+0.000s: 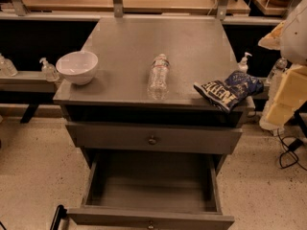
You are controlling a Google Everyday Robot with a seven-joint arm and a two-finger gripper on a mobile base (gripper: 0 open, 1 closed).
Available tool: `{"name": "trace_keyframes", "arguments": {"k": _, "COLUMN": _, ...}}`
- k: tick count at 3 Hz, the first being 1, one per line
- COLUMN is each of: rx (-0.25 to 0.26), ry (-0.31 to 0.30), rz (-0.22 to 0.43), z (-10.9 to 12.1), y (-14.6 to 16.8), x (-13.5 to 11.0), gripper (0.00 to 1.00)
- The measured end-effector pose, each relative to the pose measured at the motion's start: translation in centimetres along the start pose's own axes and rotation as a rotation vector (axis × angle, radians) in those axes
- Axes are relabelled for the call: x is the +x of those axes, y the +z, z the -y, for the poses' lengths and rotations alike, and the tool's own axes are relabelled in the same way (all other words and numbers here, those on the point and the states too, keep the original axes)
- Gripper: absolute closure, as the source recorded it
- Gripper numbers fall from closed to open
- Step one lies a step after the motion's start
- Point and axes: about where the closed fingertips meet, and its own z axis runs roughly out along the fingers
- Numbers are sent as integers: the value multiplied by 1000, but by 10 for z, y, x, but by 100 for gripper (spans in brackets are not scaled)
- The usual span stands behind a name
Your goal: Place water bottle into middle drawer
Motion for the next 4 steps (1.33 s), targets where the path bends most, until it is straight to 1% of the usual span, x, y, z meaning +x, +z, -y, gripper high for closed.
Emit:
{"name": "trace_keyframes", "arguments": {"k": 1, "rx": 0, "ry": 0, "rz": 0, "z": 0, "y": 0, "x": 0, "gripper": 0}}
{"name": "trace_keyframes", "arguments": {"k": 2, "rx": -16, "ry": -17, "rz": 29, "z": 21, "y": 22, "x": -21, "gripper": 0}}
{"name": "trace_keyframes", "arguments": {"k": 3, "rx": -56, "ry": -11, "rz": 74, "z": 71, "y": 72, "x": -70, "gripper": 0}}
{"name": "trace_keyframes", "arguments": {"k": 4, "rx": -98, "ry": 58, "rz": 70, "z": 112, "y": 120, "x": -119, "gripper": 0}}
